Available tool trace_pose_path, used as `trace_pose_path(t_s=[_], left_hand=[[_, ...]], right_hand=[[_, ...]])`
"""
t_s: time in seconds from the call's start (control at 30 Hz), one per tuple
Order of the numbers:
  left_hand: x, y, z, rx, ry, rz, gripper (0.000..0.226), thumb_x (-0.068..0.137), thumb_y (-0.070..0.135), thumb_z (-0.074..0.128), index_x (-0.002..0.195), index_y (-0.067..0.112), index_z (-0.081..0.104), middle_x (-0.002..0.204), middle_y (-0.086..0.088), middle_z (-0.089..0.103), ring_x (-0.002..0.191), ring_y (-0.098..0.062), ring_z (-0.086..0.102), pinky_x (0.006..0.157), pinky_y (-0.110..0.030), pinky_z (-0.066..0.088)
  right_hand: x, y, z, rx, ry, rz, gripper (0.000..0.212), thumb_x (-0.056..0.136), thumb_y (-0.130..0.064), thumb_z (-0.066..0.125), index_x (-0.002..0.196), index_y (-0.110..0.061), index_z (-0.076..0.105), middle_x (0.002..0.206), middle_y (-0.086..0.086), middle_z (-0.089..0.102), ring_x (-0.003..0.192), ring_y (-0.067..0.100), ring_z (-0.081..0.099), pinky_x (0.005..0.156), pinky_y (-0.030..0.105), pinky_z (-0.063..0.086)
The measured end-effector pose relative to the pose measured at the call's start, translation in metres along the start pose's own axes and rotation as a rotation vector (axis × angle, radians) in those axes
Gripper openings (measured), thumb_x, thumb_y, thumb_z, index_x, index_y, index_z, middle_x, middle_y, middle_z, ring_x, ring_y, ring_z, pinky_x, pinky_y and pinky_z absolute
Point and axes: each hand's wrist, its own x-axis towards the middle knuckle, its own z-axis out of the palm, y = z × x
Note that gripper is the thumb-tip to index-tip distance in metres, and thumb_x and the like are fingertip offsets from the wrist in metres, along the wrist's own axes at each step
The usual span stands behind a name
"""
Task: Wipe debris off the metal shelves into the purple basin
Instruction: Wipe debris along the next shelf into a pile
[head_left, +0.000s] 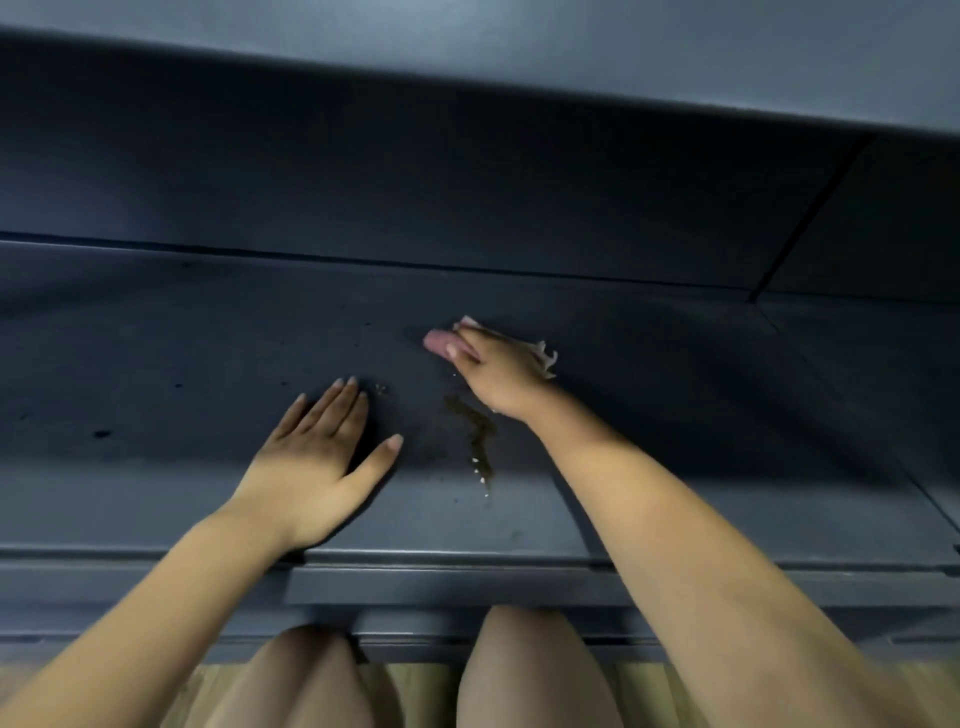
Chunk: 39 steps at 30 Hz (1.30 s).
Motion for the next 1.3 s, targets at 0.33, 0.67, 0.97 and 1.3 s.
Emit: trace_pose_path(t_s=[0.33,0.67,0.97,1.3], left_hand=[[0.003,0.001,0.006,-0.001,0.027,0.029,0.115,0.057,0.071,-0.02,0.154,0.013,0.006,0.161,0.002,-0.007,0.146,-0.006,-0.012,0.117,-0.027,-0.011],[0.005,-0.003,0.009,-0.03,0.06,0.047,0.113,0.06,0.069,-0.018,0.153,0.013,0.011,0.161,0.002,0.0,0.146,-0.007,-0.006,0.115,-0.025,-0.01],[-0.003,-0.014,0.005,-0.04,0.084,0.097,0.111,0.061,0.071,-0.017,0.154,0.015,0.008,0.16,0.004,-0.006,0.145,-0.005,-0.01,0.115,-0.026,-0.012],[-0.041,-0.066,0.004,0.07,0.065,0.073,0.111,0.062,0.071,-0.016,0.153,0.014,0.014,0.161,0.0,0.003,0.147,-0.01,-0.002,0.117,-0.029,-0.005]], right_hand=[[-0.063,0.066,-0.051,0.015,0.188,0.274,0.041,0.101,-0.039,0.027,0.137,-0.03,0.044,0.148,-0.008,0.038,0.136,0.022,0.036,0.112,0.041,0.026],[-0.023,-0.034,0.01,0.069,-0.034,0.01,0.045,0.096,-0.047,0.032,0.131,-0.025,0.051,0.141,-0.004,0.049,0.128,0.02,0.047,0.108,0.041,0.035],[-0.084,0.028,-0.041,0.206,0.177,0.215,0.034,0.101,-0.041,0.029,0.126,-0.037,0.052,0.125,-0.02,0.055,0.117,0.013,0.055,0.085,0.036,0.05],[-0.087,-0.038,-0.016,0.037,0.11,0.294,0.041,0.103,-0.038,0.019,0.136,-0.041,0.043,0.148,-0.01,0.038,0.133,0.021,0.041,0.108,0.032,0.029]])
